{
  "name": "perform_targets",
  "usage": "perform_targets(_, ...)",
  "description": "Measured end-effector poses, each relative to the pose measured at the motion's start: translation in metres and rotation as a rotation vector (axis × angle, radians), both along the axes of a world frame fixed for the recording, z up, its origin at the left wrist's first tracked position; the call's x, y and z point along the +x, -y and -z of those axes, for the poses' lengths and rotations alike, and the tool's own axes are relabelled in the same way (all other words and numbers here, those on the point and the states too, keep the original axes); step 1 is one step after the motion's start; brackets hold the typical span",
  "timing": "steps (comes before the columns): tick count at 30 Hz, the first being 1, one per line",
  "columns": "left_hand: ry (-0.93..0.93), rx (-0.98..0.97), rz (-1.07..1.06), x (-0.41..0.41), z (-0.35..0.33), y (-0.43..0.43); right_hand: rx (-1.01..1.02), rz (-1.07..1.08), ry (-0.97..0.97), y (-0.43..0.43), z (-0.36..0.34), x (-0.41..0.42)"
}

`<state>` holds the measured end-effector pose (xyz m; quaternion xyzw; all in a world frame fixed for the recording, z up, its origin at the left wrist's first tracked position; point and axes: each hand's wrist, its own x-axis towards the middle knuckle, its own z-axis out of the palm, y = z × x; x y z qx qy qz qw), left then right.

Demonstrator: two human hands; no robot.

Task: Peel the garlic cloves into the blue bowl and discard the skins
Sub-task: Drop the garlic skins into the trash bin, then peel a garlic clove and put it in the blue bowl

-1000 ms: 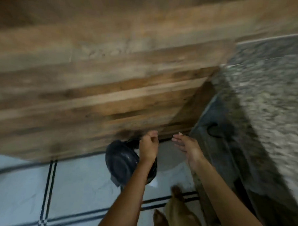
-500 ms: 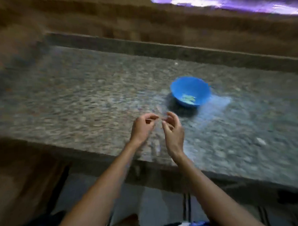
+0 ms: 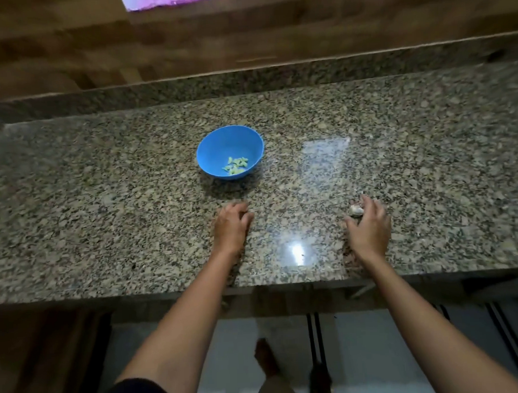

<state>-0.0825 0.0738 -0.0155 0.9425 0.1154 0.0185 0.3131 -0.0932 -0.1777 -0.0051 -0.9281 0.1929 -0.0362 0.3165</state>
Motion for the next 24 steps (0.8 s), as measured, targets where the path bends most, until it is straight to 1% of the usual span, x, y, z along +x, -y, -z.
perform_targets(2, -0.006, 0.074, 0.069, 0.014, -0.002, 0.004, -0.03, -0.015, -0.029, 0.008, 0.005, 0.009)
perform_targets(4, -0.003, 0.078, 0.052, 0.024, -0.007, 0.008, -0.062, -0.042, -0.059, 0.016, 0.007, 0.017)
perform_targets(5, 0.04, 0.033, 0.042, 0.028, -0.012, 0.011, -0.078, -0.065, -0.06, 0.019, 0.008, 0.019)
perform_targets(6, 0.12, -0.032, 0.033, 0.033, -0.021, 0.011, -0.088, -0.088, -0.048, 0.021, 0.009, 0.021)
perform_targets(8, 0.352, -0.126, -0.03, 0.053, -0.045, 0.007, -0.085, -0.112, -0.022, 0.023, 0.01, 0.026)
perform_targets(9, 0.408, -0.123, -0.064, 0.069, -0.054, 0.0, -0.08, -0.117, -0.015, 0.022, 0.009, 0.027)
perform_targets(10, 0.402, -0.094, -0.079, 0.085, -0.06, -0.008, -0.055, -0.109, -0.012, 0.019, 0.008, 0.028)
perform_targets(11, 0.331, -0.046, -0.069, 0.103, -0.061, -0.017, 0.022, -0.077, 0.007, 0.015, 0.006, 0.028)
perform_targets(12, 0.224, 0.003, -0.047, 0.117, -0.059, -0.023, 0.166, -0.019, 0.022, 0.009, 0.004, 0.028)
perform_targets(13, 0.113, 0.05, -0.028, 0.127, -0.055, -0.027, 0.371, 0.048, 0.019, 0.0, 0.001, 0.027)
perform_targets(14, 0.041, 0.075, -0.014, 0.132, -0.053, -0.028, 0.605, 0.113, -0.006, -0.009, -0.004, 0.026)
perform_targets(15, 0.04, 0.073, -0.009, 0.131, -0.053, -0.026, 0.837, 0.17, -0.038, -0.019, -0.008, 0.024)
perform_targets(16, 0.107, 0.042, -0.001, 0.126, -0.053, -0.02, 1.049, 0.217, -0.063, -0.028, -0.013, 0.023)
perform_targets(17, 0.21, -0.034, 0.018, 0.114, -0.057, -0.01, 1.211, 0.245, -0.078, -0.038, -0.018, 0.022)
perform_targets(18, 0.276, -0.152, 0.058, 0.1, -0.059, 0.002, 1.312, 0.259, -0.085, -0.046, -0.022, 0.021)
perform_targets(19, 0.264, -0.302, 0.127, 0.085, -0.06, 0.015, 1.367, 0.266, -0.081, -0.055, -0.026, 0.022)
perform_targets(21, 0.063, -0.557, 0.3, 0.057, -0.054, 0.039, 1.414, 0.289, -0.061, -0.071, -0.029, 0.024)
perform_targets(22, -0.016, -0.616, 0.345, 0.048, -0.047, 0.048, 1.424, 0.305, -0.052, -0.077, -0.029, 0.025)
perform_targets(24, -0.04, -0.625, 0.336, 0.042, -0.035, 0.055, 1.455, 0.338, -0.049, -0.087, -0.027, 0.025)
